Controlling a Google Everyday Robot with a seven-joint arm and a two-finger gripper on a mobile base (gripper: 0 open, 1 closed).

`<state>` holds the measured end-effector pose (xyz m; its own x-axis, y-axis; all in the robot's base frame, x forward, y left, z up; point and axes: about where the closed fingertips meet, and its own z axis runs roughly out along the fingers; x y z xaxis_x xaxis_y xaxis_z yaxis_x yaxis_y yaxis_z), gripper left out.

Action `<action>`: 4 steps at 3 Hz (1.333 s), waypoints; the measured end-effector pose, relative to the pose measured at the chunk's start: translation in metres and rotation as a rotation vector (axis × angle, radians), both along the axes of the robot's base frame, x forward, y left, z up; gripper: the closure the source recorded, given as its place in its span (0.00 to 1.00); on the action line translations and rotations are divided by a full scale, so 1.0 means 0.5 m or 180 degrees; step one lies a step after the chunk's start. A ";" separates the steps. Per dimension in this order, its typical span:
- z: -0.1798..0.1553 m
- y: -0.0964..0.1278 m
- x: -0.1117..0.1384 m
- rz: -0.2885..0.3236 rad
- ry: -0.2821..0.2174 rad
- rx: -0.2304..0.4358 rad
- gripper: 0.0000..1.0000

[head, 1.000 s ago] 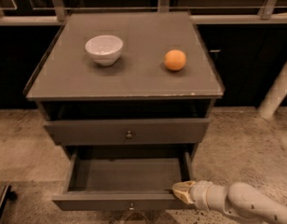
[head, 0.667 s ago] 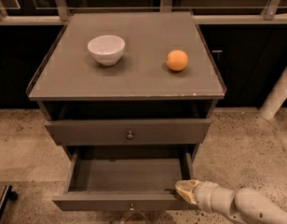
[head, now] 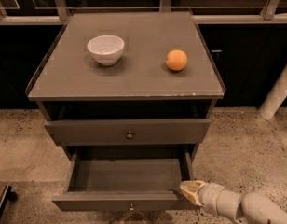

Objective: Open middle drawer

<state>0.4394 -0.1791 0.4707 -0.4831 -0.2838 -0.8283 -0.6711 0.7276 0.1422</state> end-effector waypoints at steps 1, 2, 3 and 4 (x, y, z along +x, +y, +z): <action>0.000 0.000 0.000 0.0000 0.0000 0.0000 0.36; 0.000 0.000 0.000 0.0000 0.0000 0.0000 0.13; 0.000 0.000 0.000 0.0001 0.0000 0.0000 0.00; 0.000 0.000 0.000 0.0001 0.0000 0.0000 0.00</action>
Offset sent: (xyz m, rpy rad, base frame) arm 0.0000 0.0000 0.0000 0.0000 0.0000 0.0000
